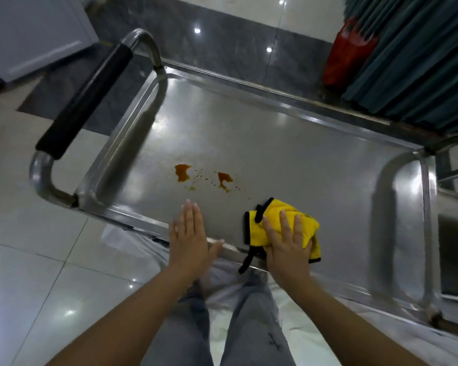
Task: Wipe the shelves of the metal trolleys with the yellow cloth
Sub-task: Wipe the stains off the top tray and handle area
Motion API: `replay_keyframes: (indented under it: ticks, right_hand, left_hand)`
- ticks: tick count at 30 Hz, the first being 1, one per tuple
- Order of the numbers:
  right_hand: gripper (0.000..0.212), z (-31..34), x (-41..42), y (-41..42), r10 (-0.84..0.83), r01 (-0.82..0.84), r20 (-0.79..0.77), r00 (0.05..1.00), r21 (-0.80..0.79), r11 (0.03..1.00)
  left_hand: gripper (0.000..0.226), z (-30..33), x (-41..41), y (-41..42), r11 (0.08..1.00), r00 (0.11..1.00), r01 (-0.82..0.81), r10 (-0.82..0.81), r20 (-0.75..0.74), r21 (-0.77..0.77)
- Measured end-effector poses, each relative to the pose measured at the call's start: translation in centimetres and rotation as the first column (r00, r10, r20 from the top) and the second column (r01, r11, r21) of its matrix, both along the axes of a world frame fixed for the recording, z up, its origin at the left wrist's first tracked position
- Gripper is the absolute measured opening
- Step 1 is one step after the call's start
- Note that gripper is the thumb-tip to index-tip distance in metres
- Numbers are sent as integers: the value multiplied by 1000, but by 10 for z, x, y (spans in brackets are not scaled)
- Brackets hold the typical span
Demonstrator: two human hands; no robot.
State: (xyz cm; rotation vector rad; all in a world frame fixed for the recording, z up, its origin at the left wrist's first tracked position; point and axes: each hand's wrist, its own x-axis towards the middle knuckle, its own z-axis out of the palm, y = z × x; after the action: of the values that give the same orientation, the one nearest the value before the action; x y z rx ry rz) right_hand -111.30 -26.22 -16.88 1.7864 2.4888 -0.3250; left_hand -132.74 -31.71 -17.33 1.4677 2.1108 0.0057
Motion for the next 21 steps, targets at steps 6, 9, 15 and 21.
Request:
replay_keyframes:
  ticks: [6, 9, 15, 21]
  right_hand:
    - [64, 0, -37, -20, 72, -68, 40, 997, -77, 995]
    - [64, 5, -34, -21, 156, -156, -4, 988, -86, 984]
    - [61, 6, -46, 9, 386, -384, 3, 923, -86, 919]
    - [63, -8, -81, 86, 354, -350, 22, 935, -103, 931]
  left_hand:
    - [140, 11, -117, 18, 987, 984, -111, 92, -152, -116]
    - [153, 11, -143, 22, 973, 992, -77, 53, -113, -219]
    - [154, 6, -149, 25, 958, 997, -36, 16, -72, -283]
    - [150, 4, -147, 28, 948, 996, -41, 13, -91, -316]
